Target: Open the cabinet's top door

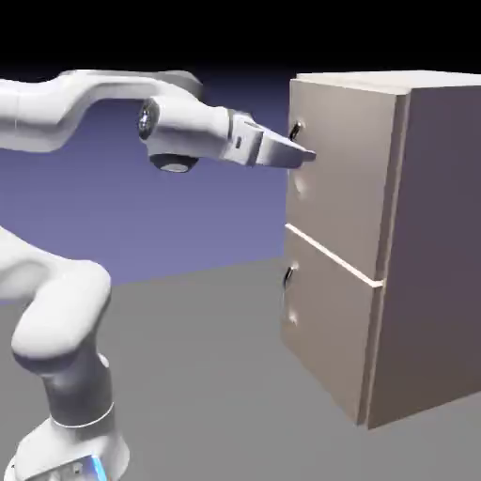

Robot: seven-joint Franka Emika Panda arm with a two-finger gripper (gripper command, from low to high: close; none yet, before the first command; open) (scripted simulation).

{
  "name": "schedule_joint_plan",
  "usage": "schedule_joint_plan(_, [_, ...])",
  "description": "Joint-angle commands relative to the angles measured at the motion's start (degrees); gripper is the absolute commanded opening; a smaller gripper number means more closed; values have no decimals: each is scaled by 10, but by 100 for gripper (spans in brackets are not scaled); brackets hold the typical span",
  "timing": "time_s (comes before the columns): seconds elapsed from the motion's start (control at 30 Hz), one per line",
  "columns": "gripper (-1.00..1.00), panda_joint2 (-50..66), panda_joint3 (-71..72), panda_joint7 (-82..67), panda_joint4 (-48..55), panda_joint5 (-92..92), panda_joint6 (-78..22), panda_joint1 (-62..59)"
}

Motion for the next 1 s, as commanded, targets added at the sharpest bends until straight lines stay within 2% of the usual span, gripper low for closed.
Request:
schedule_joint_plan(0.0, [0,-5,9,-17,3,25,0,-7])
schedule_joint_plan(0.87, [0,-133,251,-447,93,673,10,-176])
schedule_joint_plan(0.97, [0,-127,263,-452,108,682,3,-200])
